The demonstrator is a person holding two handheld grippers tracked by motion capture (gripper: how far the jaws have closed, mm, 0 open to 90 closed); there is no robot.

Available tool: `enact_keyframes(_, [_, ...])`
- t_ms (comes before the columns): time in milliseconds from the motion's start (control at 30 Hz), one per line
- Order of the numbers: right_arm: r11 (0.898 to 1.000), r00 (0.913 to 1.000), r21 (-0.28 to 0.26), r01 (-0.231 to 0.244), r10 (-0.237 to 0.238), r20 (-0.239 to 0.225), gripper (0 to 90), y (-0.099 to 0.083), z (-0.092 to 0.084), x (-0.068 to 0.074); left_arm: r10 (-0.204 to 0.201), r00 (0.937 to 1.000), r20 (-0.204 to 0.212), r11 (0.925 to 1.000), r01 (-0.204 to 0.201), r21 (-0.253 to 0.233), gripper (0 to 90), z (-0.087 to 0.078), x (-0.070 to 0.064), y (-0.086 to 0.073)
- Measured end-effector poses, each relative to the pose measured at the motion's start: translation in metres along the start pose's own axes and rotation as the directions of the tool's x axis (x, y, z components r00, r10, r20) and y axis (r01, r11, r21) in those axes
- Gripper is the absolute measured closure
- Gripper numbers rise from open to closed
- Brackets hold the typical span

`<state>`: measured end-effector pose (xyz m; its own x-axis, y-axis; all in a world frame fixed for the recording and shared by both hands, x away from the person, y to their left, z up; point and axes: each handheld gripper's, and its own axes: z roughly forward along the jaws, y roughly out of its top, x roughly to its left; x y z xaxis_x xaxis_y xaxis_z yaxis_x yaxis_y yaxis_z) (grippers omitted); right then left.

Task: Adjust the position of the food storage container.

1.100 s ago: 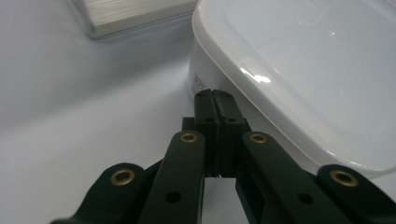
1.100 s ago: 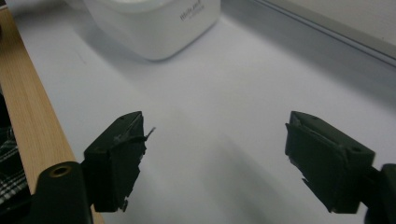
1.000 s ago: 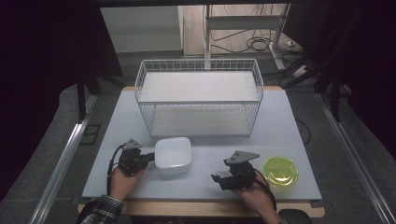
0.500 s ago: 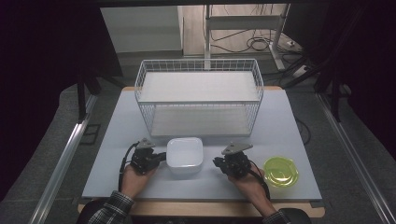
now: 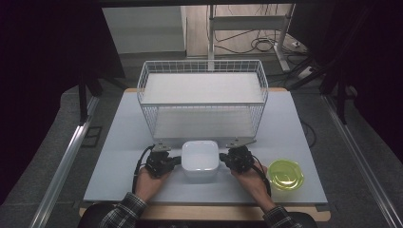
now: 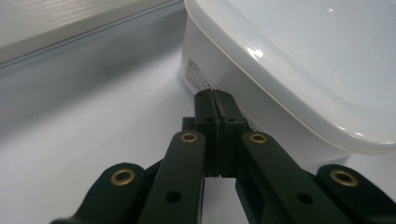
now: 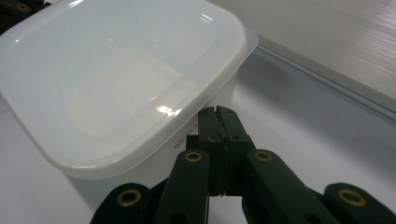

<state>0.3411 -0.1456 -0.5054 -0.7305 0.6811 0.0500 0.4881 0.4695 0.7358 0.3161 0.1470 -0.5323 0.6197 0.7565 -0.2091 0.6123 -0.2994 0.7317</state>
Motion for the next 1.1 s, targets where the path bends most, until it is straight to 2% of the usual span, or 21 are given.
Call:
enact_keyframes(100, [1.000,1.0000,0.005,-0.003,0.003,0.005,89.5,-0.001,-0.002,0.000,0.009,1.0000,-0.002,1.0000,-0.009,0.005,89.6,0.000,-0.004,0.000])
enact_keyframes(367, [0.999,0.9995,0.029,-0.015,0.014,0.029,89.5,-0.014,-0.021,0.008,0.035,0.9990,0.028,0.9994,-0.035,0.001,89.6,0.002,-0.014,0.001])
enact_keyframes(767, [1.000,0.9984,0.027,-0.001,-0.001,0.056,89.4,-0.013,-0.020,0.006,0.044,0.9985,0.034,0.9990,-0.044,0.002,89.6,-0.001,-0.020,0.001])
enact_keyframes(900, [1.000,0.9982,0.031,0.002,-0.004,0.060,88.6,-0.013,-0.020,0.006,0.052,0.9973,0.052,0.9986,-0.052,0.001,89.5,-0.001,-0.017,0.000])
enact_keyframes(1000, [0.999,0.9969,0.035,0.011,-0.013,0.078,83.6,-0.011,-0.022,0.007,0.074,0.9971,0.014,0.9972,-0.074,0.001,85.8,-0.005,-0.014,0.000])
enact_keyframes(1033, [0.999,0.9969,0.035,0.011,-0.013,0.078,83.6,-0.011,-0.022,0.007,0.074,0.9971,0.014,0.9972,-0.074,0.001,83.5,-0.005,-0.014,0.000])
enact_keyframes(1100, [0.999,0.9943,0.025,0.025,-0.027,0.103,79.0,-0.011,-0.028,0.006,0.057,0.9984,-0.001,0.9981,-0.057,-0.025,76.8,-0.017,-0.009,-0.001])
